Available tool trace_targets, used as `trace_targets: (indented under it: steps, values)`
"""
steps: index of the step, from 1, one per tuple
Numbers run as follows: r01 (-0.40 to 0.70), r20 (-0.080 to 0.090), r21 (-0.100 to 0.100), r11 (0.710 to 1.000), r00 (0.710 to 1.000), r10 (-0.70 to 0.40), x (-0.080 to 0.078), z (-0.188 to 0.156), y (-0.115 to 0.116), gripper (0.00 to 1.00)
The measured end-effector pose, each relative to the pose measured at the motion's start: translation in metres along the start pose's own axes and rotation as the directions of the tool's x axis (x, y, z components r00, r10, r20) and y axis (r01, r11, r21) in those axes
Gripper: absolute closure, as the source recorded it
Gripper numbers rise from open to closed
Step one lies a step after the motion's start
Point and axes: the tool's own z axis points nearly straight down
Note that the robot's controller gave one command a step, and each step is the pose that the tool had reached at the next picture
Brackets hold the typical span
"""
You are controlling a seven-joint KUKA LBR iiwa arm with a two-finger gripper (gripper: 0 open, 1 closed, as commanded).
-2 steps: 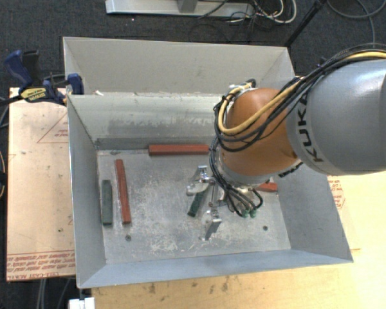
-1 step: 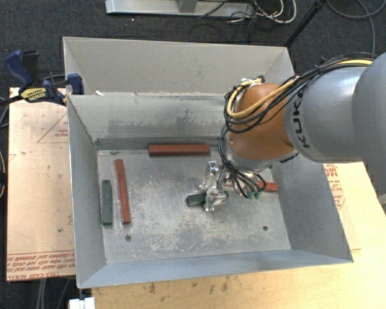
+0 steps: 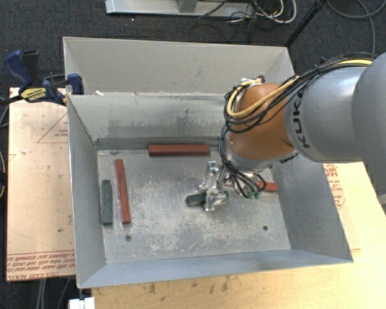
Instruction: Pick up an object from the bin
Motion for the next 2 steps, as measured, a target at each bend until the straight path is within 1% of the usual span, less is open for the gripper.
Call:
trace_targets:
  steps: [1, 2]
  values:
    - [0.053, -0.013, 0.002, 0.999, 0.998, -0.053, 0.0107, -0.1478, -0.0112, 1.0]
    - [0.053, -0.016, 0.001, 0.999, 0.998, -0.053, 0.0115, -0.1466, -0.0111, 0.0]
